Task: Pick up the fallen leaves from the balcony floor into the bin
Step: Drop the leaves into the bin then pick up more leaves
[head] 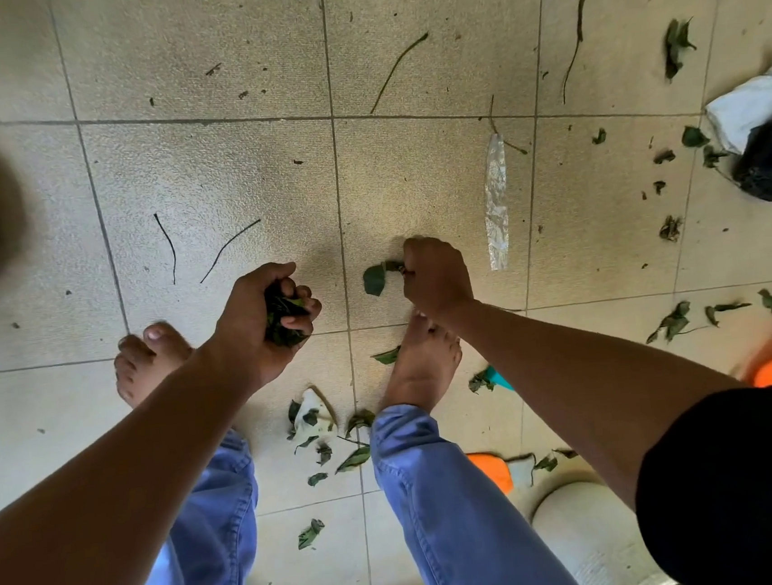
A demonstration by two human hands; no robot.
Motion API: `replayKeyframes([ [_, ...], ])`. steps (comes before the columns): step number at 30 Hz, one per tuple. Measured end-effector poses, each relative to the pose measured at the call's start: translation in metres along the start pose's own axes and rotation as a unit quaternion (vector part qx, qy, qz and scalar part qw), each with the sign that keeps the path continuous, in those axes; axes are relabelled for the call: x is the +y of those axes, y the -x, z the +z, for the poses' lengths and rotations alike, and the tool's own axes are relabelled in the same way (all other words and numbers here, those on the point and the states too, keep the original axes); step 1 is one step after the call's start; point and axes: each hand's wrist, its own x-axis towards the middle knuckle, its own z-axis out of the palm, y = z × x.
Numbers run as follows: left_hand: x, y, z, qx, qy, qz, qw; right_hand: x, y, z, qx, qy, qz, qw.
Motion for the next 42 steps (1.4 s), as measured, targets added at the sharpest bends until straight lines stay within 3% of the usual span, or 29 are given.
replayKeyframes([
  [9, -0.005, 0.004, -0.008, -0.007, 0.013, 0.0, 1.0, 0.0, 0.014, -0.005, 0.053, -0.193, 0.105, 0.974],
  [16, -0.009, 0.007, -0.012, -0.006, 0.021, 0.002, 1.0, -0.014, 0.034, 0.002, 0.054, -0.255, 0.064, 0.963],
  [27, -0.011, 0.01, -0.028, -0.007, 0.017, 0.004, 1.0, -0.048, 0.024, 0.046, -0.021, -0.138, -0.062, 0.988],
  [35, -0.005, 0.021, -0.036, -0.012, 0.035, 0.004, 0.999, -0.057, 0.012, 0.055, 0.041, -0.086, -0.056, 0.994],
  [38, -0.002, 0.025, -0.037, -0.012, 0.041, 0.011, 0.999, -0.067, 0.015, 0.042, 0.058, -0.186, 0.036, 0.98],
  [42, 0.004, 0.039, -0.032, -0.012, 0.058, 0.018, 0.998, -0.098, 0.038, -0.024, 0.08, -0.413, 0.117, 0.9],
])
